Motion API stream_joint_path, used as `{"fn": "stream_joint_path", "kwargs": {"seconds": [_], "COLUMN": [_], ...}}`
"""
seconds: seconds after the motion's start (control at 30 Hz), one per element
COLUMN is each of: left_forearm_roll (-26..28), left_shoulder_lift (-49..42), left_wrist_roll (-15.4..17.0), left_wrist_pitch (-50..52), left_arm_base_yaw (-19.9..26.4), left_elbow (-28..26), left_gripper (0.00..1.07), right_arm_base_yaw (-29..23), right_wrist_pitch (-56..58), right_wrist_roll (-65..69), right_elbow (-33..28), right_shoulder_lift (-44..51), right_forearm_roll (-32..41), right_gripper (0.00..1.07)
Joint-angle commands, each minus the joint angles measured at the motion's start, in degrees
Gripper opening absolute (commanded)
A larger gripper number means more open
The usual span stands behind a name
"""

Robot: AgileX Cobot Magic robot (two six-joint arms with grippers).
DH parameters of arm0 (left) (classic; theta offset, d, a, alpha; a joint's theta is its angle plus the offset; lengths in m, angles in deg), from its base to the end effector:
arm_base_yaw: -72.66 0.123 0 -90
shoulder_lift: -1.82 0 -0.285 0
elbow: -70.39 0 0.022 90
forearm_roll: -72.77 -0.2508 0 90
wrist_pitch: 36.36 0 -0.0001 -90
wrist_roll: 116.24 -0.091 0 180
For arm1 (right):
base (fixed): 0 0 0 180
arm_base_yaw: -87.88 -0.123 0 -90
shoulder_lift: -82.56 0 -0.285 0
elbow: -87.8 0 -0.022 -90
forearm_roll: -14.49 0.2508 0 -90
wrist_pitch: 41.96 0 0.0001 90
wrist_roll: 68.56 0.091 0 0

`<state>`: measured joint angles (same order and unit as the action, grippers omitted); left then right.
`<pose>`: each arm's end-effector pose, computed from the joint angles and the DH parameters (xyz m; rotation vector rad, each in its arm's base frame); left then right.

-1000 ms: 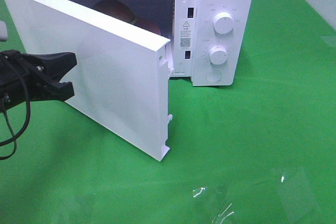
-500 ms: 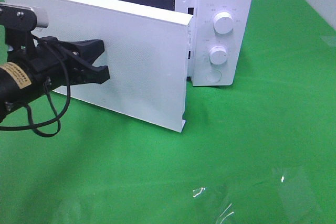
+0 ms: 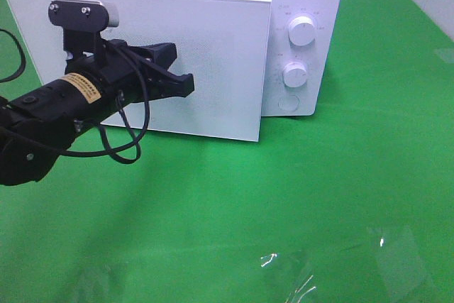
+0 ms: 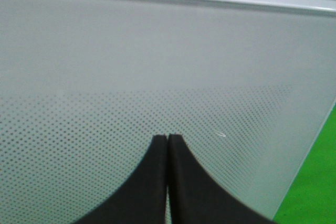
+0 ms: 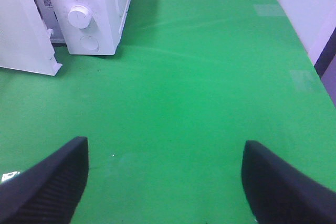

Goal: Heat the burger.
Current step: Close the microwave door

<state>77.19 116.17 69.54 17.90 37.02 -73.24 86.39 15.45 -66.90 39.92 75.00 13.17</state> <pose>0.2874 -0.1991 0.1642 0.3571 1.6743 -0.5222 -0.0046 -0.0019 0.2855 0.0034 1.9694 0.0087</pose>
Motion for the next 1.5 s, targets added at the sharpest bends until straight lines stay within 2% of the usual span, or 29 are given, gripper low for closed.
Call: {"fn": "stream_joint_path", "kwargs": {"seconds": [0.03, 0.13, 0.2, 0.3, 0.37, 0.7, 0.97, 1.0, 1.23, 1.5], "left_forearm_roll": [2.69, 3.44, 4.35, 4.47, 6.19, 7.45, 9.4, 9.68, 10.66, 10.66], "left_shoulder_lift": [1.49, 2.01, 3.67, 4.01, 5.79, 8.37, 9.51, 9.97, 12.32, 12.61], "left_wrist_roll": [-0.46, -0.63, -0.57, -0.57, -1.09, -1.6, -2.92, -4.07, -4.07, -5.79], "left_wrist_pitch": [-0.46, -0.4, -0.69, -0.69, -1.95, -3.55, -4.98, -5.04, -7.16, -8.14], "left_arm_base_yaw": [-0.92, -1.03, -1.38, -1.38, -1.66, -1.72, -1.72, -1.72, -1.55, -1.72], "left_elbow": [-2.98, -3.72, -6.47, -7.05, -10.14, -16.04, -18.39, -19.08, -23.26, -23.72], "left_gripper": [0.0, 0.0, 0.0, 0.0, 0.0, 0.0, 0.0, 0.0, 0.0, 0.0], "right_arm_base_yaw": [0.29, 0.29, 0.29, 0.29, 0.29, 0.29, 0.29, 0.29, 0.29, 0.29], "right_wrist_pitch": [0.06, 0.06, 0.06, 0.06, 0.06, 0.06, 0.06, 0.06, 0.06, 0.06], "right_wrist_roll": [-0.4, -0.4, -0.4, -0.4, -0.4, -0.4, -0.4, -0.4, -0.4, -0.4], "right_elbow": [-0.23, -0.23, -0.23, -0.23, -0.23, -0.23, -0.23, -0.23, -0.23, -0.23], "right_shoulder_lift": [1.43, 1.43, 1.43, 1.43, 1.43, 1.43, 1.43, 1.43, 1.43, 1.43], "right_forearm_roll": [0.17, 0.17, 0.17, 0.17, 0.17, 0.17, 0.17, 0.17, 0.17, 0.17], "right_gripper": [0.76, 0.76, 0.76, 0.76, 0.76, 0.76, 0.76, 0.76, 0.76, 0.75]}}
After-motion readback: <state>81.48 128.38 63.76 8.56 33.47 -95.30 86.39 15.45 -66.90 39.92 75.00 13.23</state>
